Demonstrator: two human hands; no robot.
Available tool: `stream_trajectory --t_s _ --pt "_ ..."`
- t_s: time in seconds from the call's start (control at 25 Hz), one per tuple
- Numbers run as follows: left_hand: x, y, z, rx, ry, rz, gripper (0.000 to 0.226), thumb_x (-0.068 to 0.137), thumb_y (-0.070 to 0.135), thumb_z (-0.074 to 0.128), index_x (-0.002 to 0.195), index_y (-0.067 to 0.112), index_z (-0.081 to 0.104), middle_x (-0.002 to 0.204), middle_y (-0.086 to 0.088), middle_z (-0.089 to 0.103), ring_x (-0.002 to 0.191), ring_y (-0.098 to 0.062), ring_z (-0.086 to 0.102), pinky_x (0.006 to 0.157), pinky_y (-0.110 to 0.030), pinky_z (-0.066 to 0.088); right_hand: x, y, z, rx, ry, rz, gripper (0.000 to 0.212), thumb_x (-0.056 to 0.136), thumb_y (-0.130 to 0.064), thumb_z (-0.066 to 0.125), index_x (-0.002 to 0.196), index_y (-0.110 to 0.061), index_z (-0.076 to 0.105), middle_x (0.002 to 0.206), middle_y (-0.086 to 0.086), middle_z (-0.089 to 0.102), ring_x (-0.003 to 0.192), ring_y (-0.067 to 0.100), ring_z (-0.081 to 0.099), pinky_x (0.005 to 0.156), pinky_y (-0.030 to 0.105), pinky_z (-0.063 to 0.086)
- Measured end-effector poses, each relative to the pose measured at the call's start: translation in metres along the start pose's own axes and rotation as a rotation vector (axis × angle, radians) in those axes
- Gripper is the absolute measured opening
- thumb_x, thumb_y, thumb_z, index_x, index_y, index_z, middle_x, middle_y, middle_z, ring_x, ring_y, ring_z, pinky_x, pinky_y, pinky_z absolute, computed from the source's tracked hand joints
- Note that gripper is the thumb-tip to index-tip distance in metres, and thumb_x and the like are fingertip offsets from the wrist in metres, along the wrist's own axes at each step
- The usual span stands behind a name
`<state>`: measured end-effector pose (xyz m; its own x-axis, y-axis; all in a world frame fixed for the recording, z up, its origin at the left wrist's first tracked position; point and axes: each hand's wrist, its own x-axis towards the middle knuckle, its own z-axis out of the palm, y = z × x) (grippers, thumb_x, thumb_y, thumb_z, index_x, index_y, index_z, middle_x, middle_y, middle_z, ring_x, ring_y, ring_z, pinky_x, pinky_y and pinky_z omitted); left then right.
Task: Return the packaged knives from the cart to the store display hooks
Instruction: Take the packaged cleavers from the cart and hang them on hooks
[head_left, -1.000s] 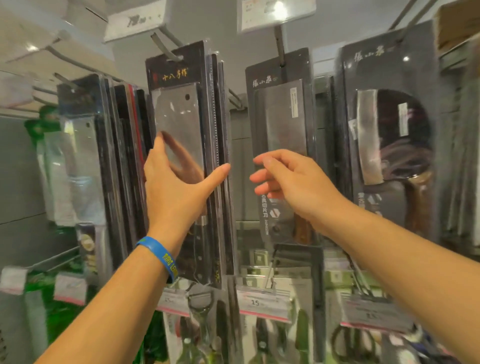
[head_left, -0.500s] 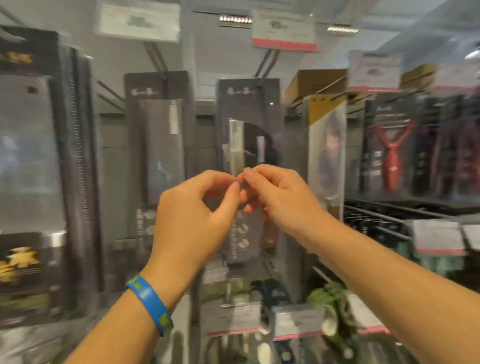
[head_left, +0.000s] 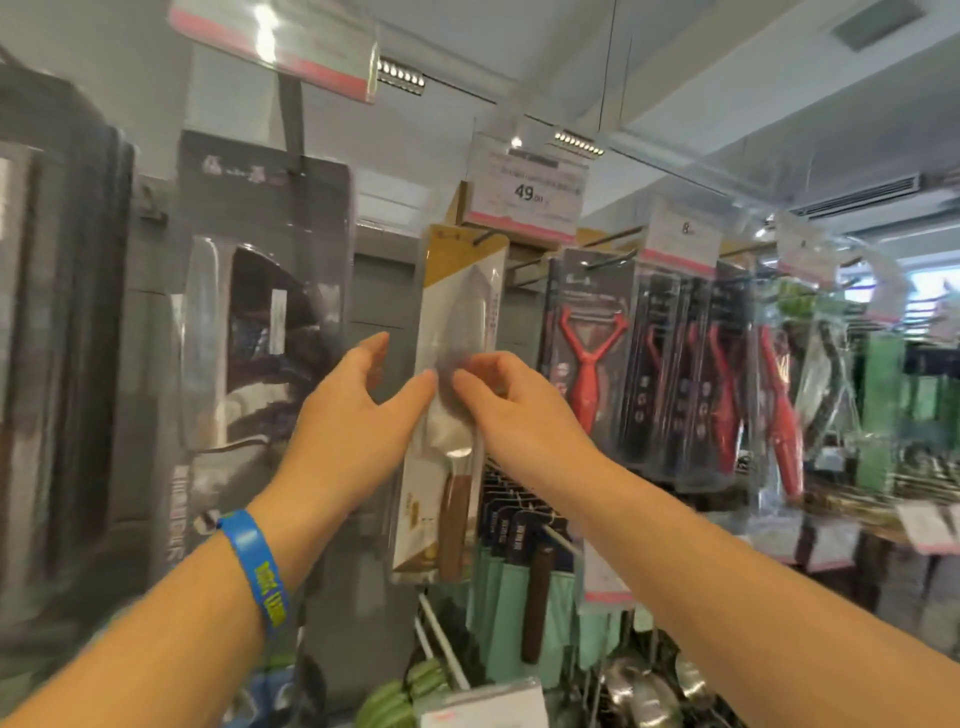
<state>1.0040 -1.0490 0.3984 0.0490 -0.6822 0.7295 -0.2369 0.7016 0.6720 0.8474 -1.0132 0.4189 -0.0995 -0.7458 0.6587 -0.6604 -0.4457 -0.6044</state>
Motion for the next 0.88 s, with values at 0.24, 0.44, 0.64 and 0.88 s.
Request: stream_trajectory --t_s 0.24,0.44,0.64,0.88 --pt "0.047 0.011 0.006 0.012 -0.027 0.008 0.079 0.089 0.051 0.059 0.156 0.025 0.025 0.160 -0.001 0.031 0.145 -0.021 0.030 0.112 -0.034 0.028 0.026 -0.004 0.007 -0.041 0.138 -0.009 0.051 0.100 -0.043 0.060 0.145 -0.026 0.046 0.107 -0.025 0.056 0.094 -0.006 0.059 0.074 0.005 0.046" --pt "0.061 0.016 0.010 -0.064 -0.162 -0.072 0.080 0.091 0.050 0.054 0.157 0.022 0.017 0.163 -0.001 0.023 0.147 -0.025 0.026 0.110 -0.037 0.028 0.043 -0.008 0.020 -0.062 0.193 0.079 0.080 0.092 -0.058 0.063 0.157 -0.026 0.029 0.134 -0.003 0.059 0.120 0.018 0.059 0.094 0.034 0.048" --pt "0.063 0.011 0.013 -0.140 -0.274 -0.130 0.049 0.096 0.044 0.048 0.138 0.020 0.045 0.143 -0.007 0.050 0.123 -0.026 0.051 0.093 -0.034 0.041 0.057 -0.003 0.027 -0.123 0.188 0.239 0.123 0.070 -0.074 0.065 0.164 -0.024 0.004 0.159 0.009 0.042 0.140 0.032 0.048 0.111 0.047 0.044" --pt "0.065 0.000 0.018 -0.255 -0.285 -0.125 0.043 0.104 0.043 0.033 0.140 0.023 0.047 0.139 -0.005 0.054 0.120 -0.024 0.053 0.103 -0.038 0.042 0.072 0.010 0.038 0.053 0.262 0.203 0.125 0.048 -0.069 0.079 0.154 -0.028 0.031 0.135 -0.003 0.062 0.118 0.021 0.064 0.100 0.047 0.055"
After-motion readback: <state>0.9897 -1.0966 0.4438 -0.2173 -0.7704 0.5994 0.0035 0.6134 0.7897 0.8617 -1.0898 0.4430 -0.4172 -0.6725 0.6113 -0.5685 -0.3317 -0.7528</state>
